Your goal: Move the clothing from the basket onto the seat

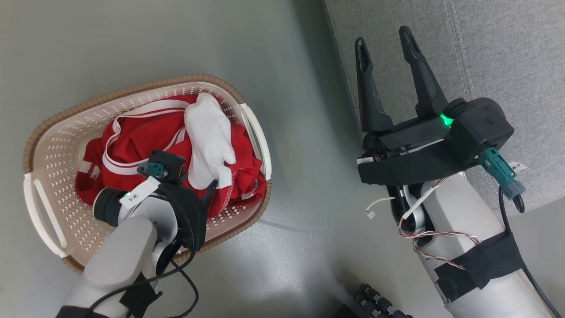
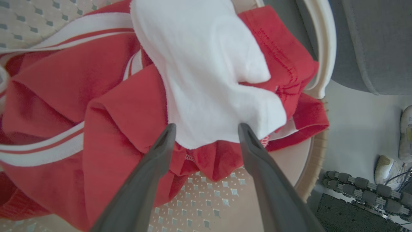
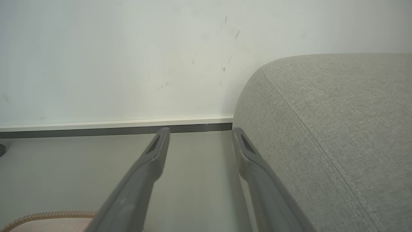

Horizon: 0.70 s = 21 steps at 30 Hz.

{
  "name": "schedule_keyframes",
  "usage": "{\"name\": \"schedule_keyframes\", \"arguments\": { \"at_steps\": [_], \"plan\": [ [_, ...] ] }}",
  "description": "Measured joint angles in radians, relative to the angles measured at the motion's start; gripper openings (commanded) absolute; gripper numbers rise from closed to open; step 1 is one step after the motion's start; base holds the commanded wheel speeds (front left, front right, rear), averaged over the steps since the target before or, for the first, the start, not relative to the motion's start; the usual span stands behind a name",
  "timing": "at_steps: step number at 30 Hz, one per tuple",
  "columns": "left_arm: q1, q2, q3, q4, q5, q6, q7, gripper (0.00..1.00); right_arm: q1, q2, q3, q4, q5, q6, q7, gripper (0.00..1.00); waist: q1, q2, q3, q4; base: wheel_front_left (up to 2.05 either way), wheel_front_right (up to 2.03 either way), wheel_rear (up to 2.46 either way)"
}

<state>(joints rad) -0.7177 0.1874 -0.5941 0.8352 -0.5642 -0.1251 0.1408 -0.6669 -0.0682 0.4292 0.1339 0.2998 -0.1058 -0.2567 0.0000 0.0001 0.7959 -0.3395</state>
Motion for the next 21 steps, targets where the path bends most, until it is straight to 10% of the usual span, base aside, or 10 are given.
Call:
{"name": "schedule_keyframes", "arguments": {
  "at_steps": [1, 3, 6, 21],
  "plan": [
    [-0.002, -0.001, -0.002, 0.005, -0.004, 0.000, 0.007, 1.00, 0.000, 0.000, 0.000, 0.000, 0.000, 0.000, 0.000, 1.00, 0.0000, -0.0001, 0.001, 0.000, 0.00, 0.00, 0.00],
    [-0.009, -0.004, -0.007, 0.018, -0.007, 0.000, 0.020, 0.48, 0.000, 0.000, 0.000, 0.000, 0.000, 0.000, 0.000, 1.00, -0.0001, 0.0000, 0.001, 0.000, 0.00, 0.00, 0.00],
    [-0.016, -0.005, -0.014, 0.031, -0.016, -0.004, 0.027, 0.00, 0.000, 0.001, 0.000, 0.000, 0.000, 0.000, 0.000, 1.00, -0.0001, 0.0000, 0.002, 0.000, 0.00, 0.00, 0.00],
    [-0.033, -0.026, -0.030, 0.073, -0.079, -0.006, 0.014, 0.00, 0.000, -0.004, -0.013, 0.029, -0.005, 0.000, 0.000, 1.00, -0.0001, -0.0001, -0.034, 0.029, 0.00, 0.00, 0.00]
  ]
}}
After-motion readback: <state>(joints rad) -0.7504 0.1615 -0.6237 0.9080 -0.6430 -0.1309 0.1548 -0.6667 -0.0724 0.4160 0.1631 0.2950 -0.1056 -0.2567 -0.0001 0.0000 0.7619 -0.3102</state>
